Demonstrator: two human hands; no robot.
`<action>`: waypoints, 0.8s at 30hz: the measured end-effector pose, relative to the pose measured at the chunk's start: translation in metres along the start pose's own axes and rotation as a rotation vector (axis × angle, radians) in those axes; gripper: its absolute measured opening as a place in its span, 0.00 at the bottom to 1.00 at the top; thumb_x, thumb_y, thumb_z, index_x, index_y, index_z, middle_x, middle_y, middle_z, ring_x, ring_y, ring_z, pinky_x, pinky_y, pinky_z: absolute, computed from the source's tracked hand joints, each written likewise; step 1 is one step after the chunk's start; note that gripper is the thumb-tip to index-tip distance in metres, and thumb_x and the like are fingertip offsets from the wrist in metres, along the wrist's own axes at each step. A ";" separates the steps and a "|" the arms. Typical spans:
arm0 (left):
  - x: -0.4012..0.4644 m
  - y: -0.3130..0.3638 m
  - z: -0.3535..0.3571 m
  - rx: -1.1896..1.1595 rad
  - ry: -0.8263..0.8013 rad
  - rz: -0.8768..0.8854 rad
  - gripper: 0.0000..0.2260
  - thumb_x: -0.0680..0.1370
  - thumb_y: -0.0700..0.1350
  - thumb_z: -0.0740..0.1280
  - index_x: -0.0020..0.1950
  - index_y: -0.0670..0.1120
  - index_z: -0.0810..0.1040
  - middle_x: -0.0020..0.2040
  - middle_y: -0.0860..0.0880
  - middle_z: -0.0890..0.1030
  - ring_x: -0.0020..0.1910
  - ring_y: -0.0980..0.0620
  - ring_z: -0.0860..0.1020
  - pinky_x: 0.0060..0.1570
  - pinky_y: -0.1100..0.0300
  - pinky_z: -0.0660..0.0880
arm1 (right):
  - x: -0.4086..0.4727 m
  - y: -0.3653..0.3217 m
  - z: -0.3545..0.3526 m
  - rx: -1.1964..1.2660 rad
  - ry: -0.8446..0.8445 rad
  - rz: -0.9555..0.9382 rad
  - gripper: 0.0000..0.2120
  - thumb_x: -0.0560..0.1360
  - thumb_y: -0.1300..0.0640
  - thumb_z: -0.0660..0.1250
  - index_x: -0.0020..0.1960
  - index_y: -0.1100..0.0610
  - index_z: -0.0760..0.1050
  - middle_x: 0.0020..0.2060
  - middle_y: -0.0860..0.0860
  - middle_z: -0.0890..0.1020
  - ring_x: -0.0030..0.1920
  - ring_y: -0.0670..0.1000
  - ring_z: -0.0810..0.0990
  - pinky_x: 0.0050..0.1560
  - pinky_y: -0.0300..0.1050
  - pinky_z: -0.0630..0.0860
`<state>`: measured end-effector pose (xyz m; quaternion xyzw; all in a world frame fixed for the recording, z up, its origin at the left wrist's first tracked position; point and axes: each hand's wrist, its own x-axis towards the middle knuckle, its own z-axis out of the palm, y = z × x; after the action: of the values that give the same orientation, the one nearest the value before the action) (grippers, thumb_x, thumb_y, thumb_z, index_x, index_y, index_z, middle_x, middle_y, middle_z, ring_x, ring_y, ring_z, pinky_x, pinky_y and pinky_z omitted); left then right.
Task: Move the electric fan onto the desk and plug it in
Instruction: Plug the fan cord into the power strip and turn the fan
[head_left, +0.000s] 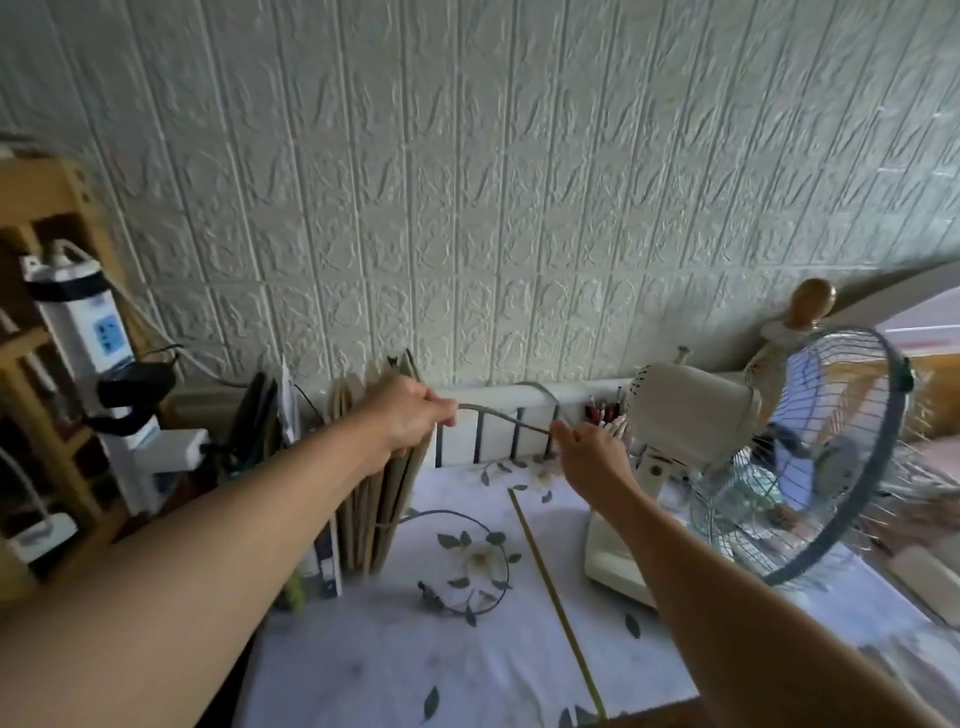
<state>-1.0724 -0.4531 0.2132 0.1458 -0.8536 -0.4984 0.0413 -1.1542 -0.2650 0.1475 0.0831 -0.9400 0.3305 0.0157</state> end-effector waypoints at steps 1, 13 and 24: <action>-0.005 0.003 -0.008 -0.013 0.017 0.006 0.12 0.77 0.45 0.65 0.34 0.45 0.77 0.27 0.49 0.65 0.24 0.52 0.61 0.26 0.62 0.57 | -0.003 -0.011 -0.003 -0.015 -0.056 -0.016 0.20 0.81 0.49 0.50 0.35 0.58 0.67 0.30 0.52 0.70 0.36 0.52 0.72 0.38 0.43 0.67; -0.042 0.036 -0.084 -0.049 0.192 0.087 0.09 0.75 0.44 0.66 0.37 0.42 0.79 0.28 0.48 0.67 0.25 0.52 0.62 0.26 0.62 0.58 | -0.029 -0.110 -0.028 0.129 0.143 -0.121 0.20 0.80 0.52 0.53 0.47 0.64 0.77 0.46 0.63 0.81 0.48 0.61 0.78 0.46 0.49 0.71; -0.067 0.023 -0.154 -0.146 -0.002 0.182 0.11 0.78 0.42 0.62 0.37 0.43 0.77 0.28 0.49 0.65 0.24 0.54 0.61 0.24 0.64 0.57 | -0.052 -0.184 -0.017 0.332 0.313 -0.023 0.18 0.78 0.51 0.56 0.36 0.60 0.75 0.36 0.59 0.77 0.40 0.56 0.75 0.43 0.48 0.71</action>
<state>-0.9804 -0.5519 0.3149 0.0637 -0.8247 -0.5536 0.0962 -1.0727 -0.3885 0.2705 0.0429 -0.8578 0.4894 0.1512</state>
